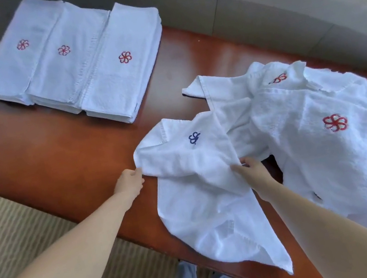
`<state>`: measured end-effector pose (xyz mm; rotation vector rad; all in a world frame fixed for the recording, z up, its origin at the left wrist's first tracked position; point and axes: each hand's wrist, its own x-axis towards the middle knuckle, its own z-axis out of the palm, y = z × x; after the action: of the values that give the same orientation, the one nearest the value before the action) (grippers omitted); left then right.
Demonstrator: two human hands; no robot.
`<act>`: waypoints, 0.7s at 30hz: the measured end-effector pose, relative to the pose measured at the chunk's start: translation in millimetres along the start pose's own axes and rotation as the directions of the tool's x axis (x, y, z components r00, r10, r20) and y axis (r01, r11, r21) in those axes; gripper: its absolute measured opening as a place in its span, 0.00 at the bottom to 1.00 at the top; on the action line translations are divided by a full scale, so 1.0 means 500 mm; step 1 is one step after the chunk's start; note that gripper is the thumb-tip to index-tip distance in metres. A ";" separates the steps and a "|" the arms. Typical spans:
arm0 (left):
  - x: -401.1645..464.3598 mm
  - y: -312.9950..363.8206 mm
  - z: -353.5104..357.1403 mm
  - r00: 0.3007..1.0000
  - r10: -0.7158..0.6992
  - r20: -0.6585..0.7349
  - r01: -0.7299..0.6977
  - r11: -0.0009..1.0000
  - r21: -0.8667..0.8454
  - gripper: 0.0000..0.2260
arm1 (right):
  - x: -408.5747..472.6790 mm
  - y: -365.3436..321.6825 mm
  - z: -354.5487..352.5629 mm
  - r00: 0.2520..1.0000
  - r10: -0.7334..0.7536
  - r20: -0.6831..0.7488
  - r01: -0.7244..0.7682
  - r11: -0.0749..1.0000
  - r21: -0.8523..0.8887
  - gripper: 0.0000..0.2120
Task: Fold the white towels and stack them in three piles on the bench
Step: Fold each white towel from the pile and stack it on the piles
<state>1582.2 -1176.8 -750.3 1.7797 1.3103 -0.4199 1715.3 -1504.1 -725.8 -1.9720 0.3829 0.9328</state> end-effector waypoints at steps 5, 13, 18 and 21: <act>-0.018 0.013 0.054 0.993 0.050 0.111 -0.071 0.979 0.190 0.18 | 0.008 0.003 0.004 0.999 0.042 0.029 -0.044 0.998 0.047 0.07; -0.055 0.103 0.003 0.947 0.046 -0.319 -0.228 0.794 -0.564 0.14 | -0.016 -0.092 -0.004 0.990 -0.082 0.116 0.029 0.917 0.398 0.09; -0.040 0.047 0.021 0.995 -0.065 -0.078 0.039 0.956 -0.292 0.26 | 0.004 -0.044 0.011 0.996 -0.094 0.006 0.094 0.991 -0.098 0.09; -0.038 0.015 0.049 0.999 -0.026 0.045 0.024 0.998 0.055 0.29 | 0.011 0.007 0.024 0.999 -0.036 0.021 0.040 0.964 -0.264 0.17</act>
<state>1586.6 -1208.3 -747.6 1.7899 1.3013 -0.5119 1711.4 -1495.5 -735.9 -2.2036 0.2183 1.0166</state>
